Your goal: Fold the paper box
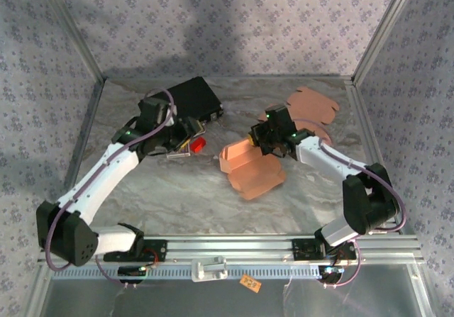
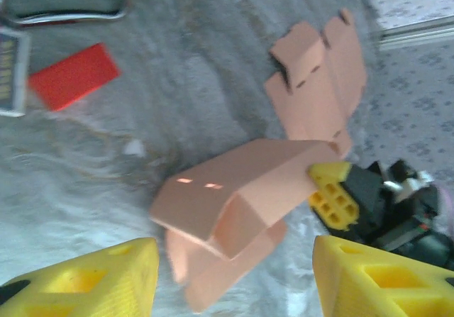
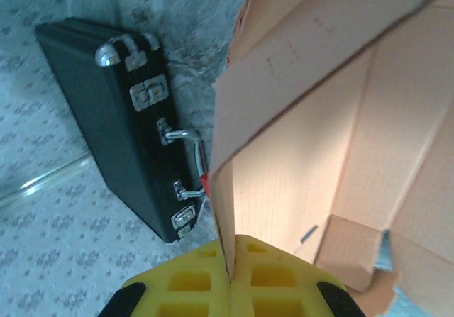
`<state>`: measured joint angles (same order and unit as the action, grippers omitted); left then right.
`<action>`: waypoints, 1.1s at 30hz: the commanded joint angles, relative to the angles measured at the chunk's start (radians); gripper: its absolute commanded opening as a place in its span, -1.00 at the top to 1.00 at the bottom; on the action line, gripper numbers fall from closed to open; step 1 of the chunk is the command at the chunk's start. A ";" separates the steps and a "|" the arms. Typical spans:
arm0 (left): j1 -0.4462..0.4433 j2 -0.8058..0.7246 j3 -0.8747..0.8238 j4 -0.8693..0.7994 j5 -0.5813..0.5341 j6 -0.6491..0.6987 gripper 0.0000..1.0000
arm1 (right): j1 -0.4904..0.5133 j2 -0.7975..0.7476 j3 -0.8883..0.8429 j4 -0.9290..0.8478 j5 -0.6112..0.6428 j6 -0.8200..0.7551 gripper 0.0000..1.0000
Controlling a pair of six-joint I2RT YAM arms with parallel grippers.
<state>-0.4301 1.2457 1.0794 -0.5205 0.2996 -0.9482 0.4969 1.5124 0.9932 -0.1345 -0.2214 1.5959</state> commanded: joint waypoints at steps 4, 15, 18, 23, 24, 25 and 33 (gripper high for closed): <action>0.014 -0.035 -0.157 0.073 0.038 0.135 0.12 | 0.035 -0.015 -0.099 0.278 0.045 -0.070 1.00; -0.138 -0.014 -0.356 0.361 -0.025 0.368 0.21 | 0.028 0.008 -0.247 0.608 -0.045 -0.180 1.00; -0.182 0.024 -0.365 0.402 -0.070 0.400 0.14 | 0.027 0.015 -0.261 0.639 -0.056 -0.188 1.00; -0.239 0.076 -0.360 0.452 -0.150 0.436 0.05 | 0.017 0.032 -0.282 0.681 -0.080 -0.194 1.00; -0.251 0.081 -0.361 0.462 -0.161 0.447 0.04 | 0.016 0.037 -0.289 0.701 -0.089 -0.196 1.00; -0.260 0.087 -0.362 0.469 -0.169 0.452 0.03 | 0.012 0.043 -0.293 0.714 -0.097 -0.198 1.00; -0.331 0.131 -0.370 0.505 -0.226 0.495 0.01 | -0.022 0.086 -0.318 0.794 -0.180 -0.227 1.00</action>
<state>-0.7460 1.3556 0.7151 -0.0551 0.1139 -0.4965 0.4850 1.5833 0.6838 0.6041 -0.3550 1.4059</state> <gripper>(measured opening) 0.492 0.051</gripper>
